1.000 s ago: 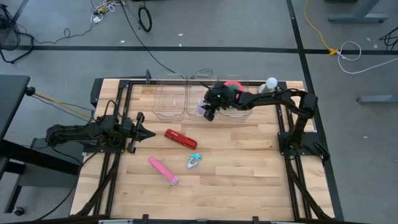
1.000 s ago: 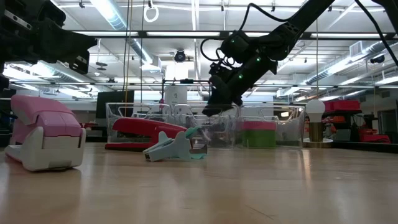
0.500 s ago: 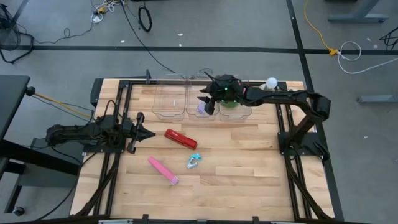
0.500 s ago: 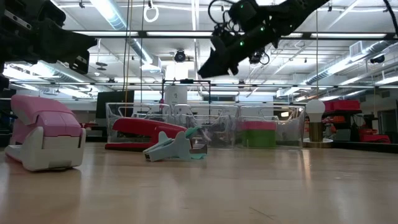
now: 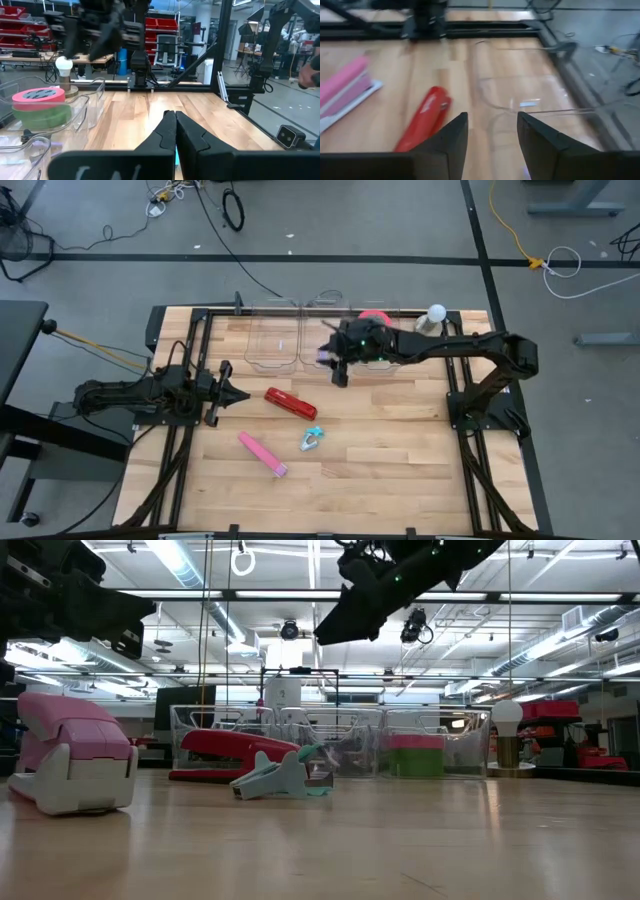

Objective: Pick and place Stapler, Stapler remover, tape
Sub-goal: Put the pink stapler into the left transparent bin

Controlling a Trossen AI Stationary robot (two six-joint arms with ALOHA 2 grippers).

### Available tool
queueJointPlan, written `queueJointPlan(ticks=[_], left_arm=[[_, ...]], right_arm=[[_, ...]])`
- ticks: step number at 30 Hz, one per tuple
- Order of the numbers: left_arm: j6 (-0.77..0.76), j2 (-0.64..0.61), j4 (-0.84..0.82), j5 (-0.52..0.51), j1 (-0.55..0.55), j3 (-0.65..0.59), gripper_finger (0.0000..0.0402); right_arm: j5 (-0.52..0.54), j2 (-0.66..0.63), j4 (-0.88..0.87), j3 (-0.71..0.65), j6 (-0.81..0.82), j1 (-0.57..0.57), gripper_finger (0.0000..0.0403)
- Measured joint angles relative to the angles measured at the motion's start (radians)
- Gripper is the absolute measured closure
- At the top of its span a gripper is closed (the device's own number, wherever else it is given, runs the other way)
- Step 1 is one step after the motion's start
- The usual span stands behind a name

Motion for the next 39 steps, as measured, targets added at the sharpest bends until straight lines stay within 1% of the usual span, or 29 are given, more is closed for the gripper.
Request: queueJointPlan(ticks=[8,12,15,19,21,24,27,30,34,37,39], left_arm=[[0.000,0.000,0.000,0.000,0.000,0.000,0.0399],[0.000,0.000,0.000,0.000,0.000,0.000,0.0399],[0.000,0.000,0.000,0.000,0.000,0.000,0.0399],[0.000,0.000,0.000,0.000,0.000,0.000,0.0399],[0.000,0.000,0.000,0.000,0.000,0.000,0.0399],[0.000,0.000,0.000,0.000,0.000,0.000,0.0399],[0.000,0.000,0.000,0.000,0.000,0.000,0.0399],[0.000,0.000,0.000,0.000,0.000,0.000,0.0399],[0.000,0.000,0.000,0.000,0.000,0.000,0.0399],[0.000,0.000,0.000,0.000,0.000,0.000,0.0399],[0.000,0.000,0.000,0.000,0.000,0.000,0.0399]], right_arm=[[0.003,0.000,-0.022,0.000,0.003,0.119,0.0231],[0.046,0.001,-0.027,0.000,0.014,0.162,0.0231],[0.055,0.001,-0.024,0.000,0.017,0.184,0.0231],[0.058,-0.007,-0.019,0.000,0.079,0.209,0.0239],[0.058,-0.019,-0.007,0.000,0.127,0.224,0.0251],[0.058,-0.039,0.012,0.000,0.146,0.248,0.0278],[0.063,-0.054,0.009,0.000,0.127,0.264,0.0309],[0.096,-0.064,0.009,0.000,0.105,0.269,0.0341],[0.101,-0.068,0.010,0.000,0.093,0.268,0.0379],[0.103,-0.068,0.011,0.000,0.090,0.268,0.0397],[0.106,-0.068,0.012,0.000,0.075,0.268,0.0399]])
